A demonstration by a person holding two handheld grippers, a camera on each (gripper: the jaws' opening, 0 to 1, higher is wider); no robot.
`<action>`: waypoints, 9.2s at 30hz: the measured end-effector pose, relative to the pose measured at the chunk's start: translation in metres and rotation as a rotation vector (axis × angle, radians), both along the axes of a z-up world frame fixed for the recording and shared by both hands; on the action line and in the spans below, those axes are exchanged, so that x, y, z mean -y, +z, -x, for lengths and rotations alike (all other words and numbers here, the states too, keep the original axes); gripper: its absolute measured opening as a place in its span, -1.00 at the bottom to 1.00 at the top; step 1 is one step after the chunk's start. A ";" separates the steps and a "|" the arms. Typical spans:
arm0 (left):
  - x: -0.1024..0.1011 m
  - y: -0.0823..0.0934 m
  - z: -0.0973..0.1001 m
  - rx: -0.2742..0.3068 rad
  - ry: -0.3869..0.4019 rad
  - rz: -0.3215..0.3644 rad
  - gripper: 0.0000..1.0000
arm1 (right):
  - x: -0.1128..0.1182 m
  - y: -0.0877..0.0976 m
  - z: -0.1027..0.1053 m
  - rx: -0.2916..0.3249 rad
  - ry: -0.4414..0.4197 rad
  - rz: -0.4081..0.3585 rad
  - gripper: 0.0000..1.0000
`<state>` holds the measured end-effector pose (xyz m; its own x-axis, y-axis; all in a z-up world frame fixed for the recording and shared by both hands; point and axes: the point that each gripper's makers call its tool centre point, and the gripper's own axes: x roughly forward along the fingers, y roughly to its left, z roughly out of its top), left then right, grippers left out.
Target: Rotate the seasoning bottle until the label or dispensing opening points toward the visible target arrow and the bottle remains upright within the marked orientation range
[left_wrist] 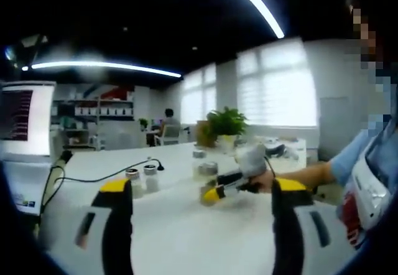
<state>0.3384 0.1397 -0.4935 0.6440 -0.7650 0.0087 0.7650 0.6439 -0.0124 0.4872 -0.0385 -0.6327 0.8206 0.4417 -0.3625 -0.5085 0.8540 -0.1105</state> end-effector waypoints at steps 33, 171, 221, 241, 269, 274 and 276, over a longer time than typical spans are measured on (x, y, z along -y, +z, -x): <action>0.005 -0.016 -0.011 -0.059 -0.016 -0.011 0.95 | -0.018 0.039 0.023 0.026 0.790 -0.205 0.02; -0.003 -0.006 -0.012 -0.062 0.002 0.064 0.95 | -0.007 0.048 -0.004 0.079 0.587 -0.269 -0.22; -0.014 -0.015 -0.013 -0.060 0.052 -0.007 0.91 | 0.007 0.020 -0.006 0.095 -0.378 -0.123 -0.22; -0.011 -0.019 -0.015 -0.077 0.046 -0.012 0.91 | 0.055 0.057 0.054 0.105 -0.275 -0.112 0.23; 0.023 -0.025 -0.005 -0.085 -0.041 -0.008 0.91 | 0.166 0.105 0.125 0.367 -0.263 -0.349 -0.06; 0.018 -0.031 -0.010 -0.096 -0.022 -0.036 0.91 | 0.170 0.103 0.127 0.364 -0.227 -0.295 -0.20; 0.017 -0.030 -0.012 -0.104 -0.019 -0.014 0.91 | 0.174 0.096 0.125 0.341 -0.232 -0.271 -0.27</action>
